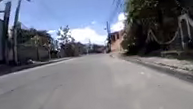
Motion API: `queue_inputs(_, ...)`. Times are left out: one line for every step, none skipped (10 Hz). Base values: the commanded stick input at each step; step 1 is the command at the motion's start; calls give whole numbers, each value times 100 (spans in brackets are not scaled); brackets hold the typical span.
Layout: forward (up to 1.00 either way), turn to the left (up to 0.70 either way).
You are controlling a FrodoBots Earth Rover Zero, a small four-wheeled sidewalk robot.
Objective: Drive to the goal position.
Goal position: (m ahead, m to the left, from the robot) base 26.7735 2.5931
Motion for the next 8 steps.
queue_inputs(100,1)
queue_inputs(100,3)
queue_inputs(100,3)
queue_inputs(100,3)
queue_inputs(100,2)
queue_inputs(100,0)
queue_inputs(100,-2)
queue_inputs(100,-21)
